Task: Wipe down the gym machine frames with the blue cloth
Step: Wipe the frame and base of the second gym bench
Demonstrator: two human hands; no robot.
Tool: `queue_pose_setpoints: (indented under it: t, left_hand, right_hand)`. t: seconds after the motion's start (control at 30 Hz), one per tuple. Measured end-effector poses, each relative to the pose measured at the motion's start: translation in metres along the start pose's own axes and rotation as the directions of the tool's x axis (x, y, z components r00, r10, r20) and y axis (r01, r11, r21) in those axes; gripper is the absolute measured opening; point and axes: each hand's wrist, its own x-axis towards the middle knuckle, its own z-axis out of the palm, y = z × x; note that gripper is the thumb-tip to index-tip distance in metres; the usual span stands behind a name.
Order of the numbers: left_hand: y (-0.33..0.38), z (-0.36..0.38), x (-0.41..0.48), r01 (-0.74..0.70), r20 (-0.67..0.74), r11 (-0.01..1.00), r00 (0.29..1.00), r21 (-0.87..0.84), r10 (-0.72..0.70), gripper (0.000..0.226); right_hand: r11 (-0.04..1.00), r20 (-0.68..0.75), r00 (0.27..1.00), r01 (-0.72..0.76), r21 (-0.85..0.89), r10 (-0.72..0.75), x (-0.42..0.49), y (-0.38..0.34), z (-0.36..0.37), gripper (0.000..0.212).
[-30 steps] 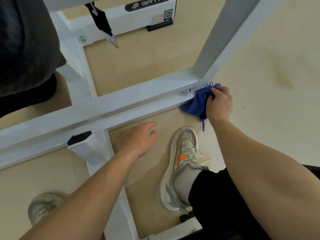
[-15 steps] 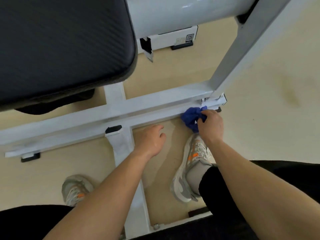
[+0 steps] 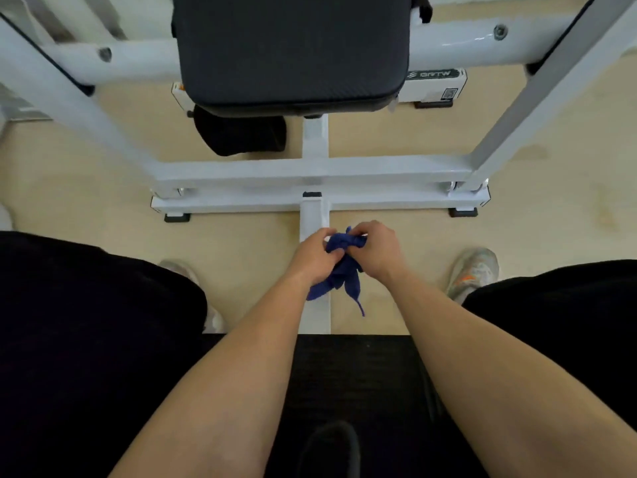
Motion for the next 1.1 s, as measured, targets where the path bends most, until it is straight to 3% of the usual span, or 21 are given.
queue_pose_setpoints:
  t: [0.1,0.27,0.37,0.47,0.53,0.63,0.73,0.9,1.0,1.07,1.1]
  left_hand:
    - [-0.036,-0.005,0.018,0.081,-0.052,0.993,0.996,0.083,-0.077,0.022]
    - [-0.081,-0.004,0.072,0.285,-0.144,0.951,0.953,0.119,-0.268,0.025]
    - [-0.087,-0.01,0.078,0.362,-0.143,0.93,0.926,0.062,-0.351,0.025]
    - [-0.092,-0.011,0.073,0.347,-0.178,0.937,0.925,0.041,-0.335,0.025]
    - [-0.102,-0.004,0.063,0.327,-0.206,0.944,0.927,0.033,-0.314,0.031]
    - [-0.118,0.015,0.044,0.344,-0.115,0.938,0.934,0.047,-0.337,0.036]
    - [-0.13,0.027,0.014,0.375,-0.001,0.904,0.924,0.205,-0.383,0.032]
    - [-0.141,0.018,0.013,0.462,0.113,0.858,0.863,0.224,-0.493,0.032]
    - [-0.146,0.018,0.013,0.451,0.21,0.843,0.83,0.293,-0.517,0.039]
    - [-0.154,0.022,0.014,0.452,0.161,0.837,0.843,0.308,-0.514,0.032]
    - [-0.156,0.024,0.015,0.46,0.093,0.85,0.864,0.257,-0.495,0.026]
  right_hand:
    - [0.997,0.111,0.993,-0.033,-0.069,0.04,0.026,0.009,0.028,0.012]
    - [0.976,0.195,0.959,-0.186,-0.113,0.205,0.067,0.046,0.082,0.021]
    - [0.95,0.263,0.915,-0.312,-0.019,0.306,0.066,0.043,0.093,0.025]
    - [0.885,0.216,0.879,-0.454,0.107,0.425,0.061,0.032,0.101,0.03]
    - [0.873,0.161,0.887,-0.457,0.171,0.433,0.057,0.032,0.111,0.029]
    - [0.92,0.166,0.909,-0.392,0.027,0.382,0.042,0.036,0.123,0.029]
    - [0.913,0.222,0.887,-0.383,-0.139,0.405,0.008,0.044,0.139,0.031]
    - [0.848,0.359,0.77,-0.45,-0.282,0.528,-0.025,0.066,0.145,0.029]
    - [0.825,0.41,0.716,-0.5,-0.264,0.565,-0.024,0.071,0.142,0.023]
    - [0.806,0.394,0.704,-0.542,-0.239,0.591,-0.02,0.072,0.141,0.028]
    - [0.819,0.343,0.743,-0.528,-0.226,0.574,-0.016,0.072,0.14,0.029]
